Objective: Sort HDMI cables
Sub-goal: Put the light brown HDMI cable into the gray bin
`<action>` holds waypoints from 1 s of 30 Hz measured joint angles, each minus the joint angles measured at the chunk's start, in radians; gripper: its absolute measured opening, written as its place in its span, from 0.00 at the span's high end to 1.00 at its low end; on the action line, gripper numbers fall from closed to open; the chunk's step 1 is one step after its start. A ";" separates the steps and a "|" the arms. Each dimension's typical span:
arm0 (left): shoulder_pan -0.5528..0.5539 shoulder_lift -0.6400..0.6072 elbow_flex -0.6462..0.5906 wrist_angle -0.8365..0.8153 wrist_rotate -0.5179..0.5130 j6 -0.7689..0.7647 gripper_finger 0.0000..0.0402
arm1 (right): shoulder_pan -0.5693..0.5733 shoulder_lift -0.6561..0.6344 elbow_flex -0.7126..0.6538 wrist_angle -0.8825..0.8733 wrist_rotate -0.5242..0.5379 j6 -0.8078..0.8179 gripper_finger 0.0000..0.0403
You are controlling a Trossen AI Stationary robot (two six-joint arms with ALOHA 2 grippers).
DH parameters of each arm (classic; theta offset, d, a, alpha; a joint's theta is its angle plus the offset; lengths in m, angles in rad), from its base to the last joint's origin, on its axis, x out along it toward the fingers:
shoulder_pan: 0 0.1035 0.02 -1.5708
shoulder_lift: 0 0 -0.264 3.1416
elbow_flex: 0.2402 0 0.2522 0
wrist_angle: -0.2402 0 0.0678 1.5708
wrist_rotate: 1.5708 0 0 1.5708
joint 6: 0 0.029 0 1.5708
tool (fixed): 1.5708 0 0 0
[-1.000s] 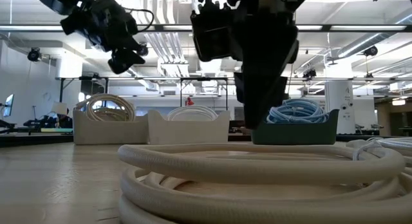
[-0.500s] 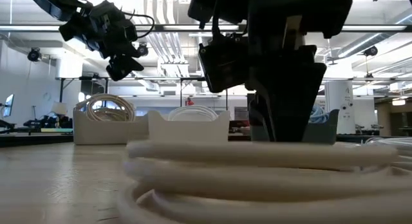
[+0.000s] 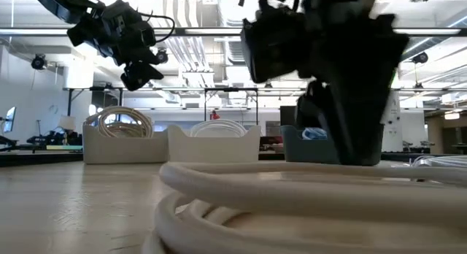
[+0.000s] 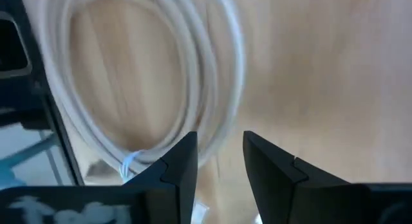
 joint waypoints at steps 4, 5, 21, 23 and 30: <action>0.000 0.000 0.000 0.001 0.000 -0.009 0.57 | 0.021 0.012 -0.001 0.024 0.006 -0.004 0.70; 0.000 0.000 0.000 0.000 0.000 -0.013 0.57 | 0.024 0.020 -0.001 0.044 0.006 -0.004 0.70; 0.000 0.000 -0.002 0.001 -0.003 -0.015 0.57 | 0.055 0.052 0.001 0.105 0.101 -0.004 0.84; 0.000 0.000 -0.002 0.001 -0.003 -0.015 0.57 | 0.050 0.052 0.001 0.105 0.105 -0.004 0.92; 0.000 0.000 -0.002 0.004 -0.010 -0.016 0.57 | -0.006 0.047 0.017 0.009 0.220 -0.007 0.96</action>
